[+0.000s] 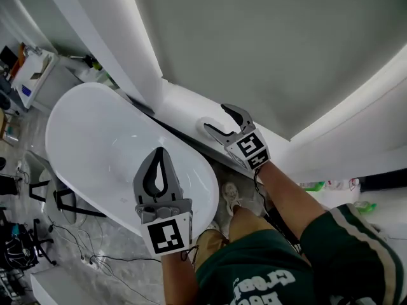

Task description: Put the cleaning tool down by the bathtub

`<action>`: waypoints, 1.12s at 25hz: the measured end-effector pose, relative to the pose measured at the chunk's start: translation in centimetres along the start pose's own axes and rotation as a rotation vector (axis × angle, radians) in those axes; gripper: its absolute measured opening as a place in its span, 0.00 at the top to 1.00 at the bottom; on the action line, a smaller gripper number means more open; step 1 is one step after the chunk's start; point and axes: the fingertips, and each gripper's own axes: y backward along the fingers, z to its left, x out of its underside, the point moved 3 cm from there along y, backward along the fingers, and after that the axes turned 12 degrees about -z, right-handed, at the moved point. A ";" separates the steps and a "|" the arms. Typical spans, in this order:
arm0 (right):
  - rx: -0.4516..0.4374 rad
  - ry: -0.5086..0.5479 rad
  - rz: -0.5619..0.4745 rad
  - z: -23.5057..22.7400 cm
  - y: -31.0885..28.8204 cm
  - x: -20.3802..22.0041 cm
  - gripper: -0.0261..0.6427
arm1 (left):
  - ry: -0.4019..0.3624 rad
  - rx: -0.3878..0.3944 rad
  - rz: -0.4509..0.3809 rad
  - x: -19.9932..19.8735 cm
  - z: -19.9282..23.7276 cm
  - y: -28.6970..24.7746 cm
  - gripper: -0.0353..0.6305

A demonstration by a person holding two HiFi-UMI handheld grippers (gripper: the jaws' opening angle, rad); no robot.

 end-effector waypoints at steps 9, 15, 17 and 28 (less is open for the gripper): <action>0.000 0.034 -0.212 3.4 4.8 -11.7 0.52 | -0.044 0.058 -0.098 -5.4 -0.6 0.6 0.94; -0.005 0.093 -0.369 6.1 7.3 -20.0 0.52 | -0.087 0.089 -0.140 -8.6 0.0 1.8 0.94; -0.011 0.130 -0.412 7.1 8.5 -22.0 0.52 | -0.104 0.092 -0.151 -9.4 0.2 2.3 0.94; 0.021 0.198 -0.535 12.0 13.6 -28.0 0.87 | -0.104 0.133 -0.230 -13.6 0.2 3.7 0.94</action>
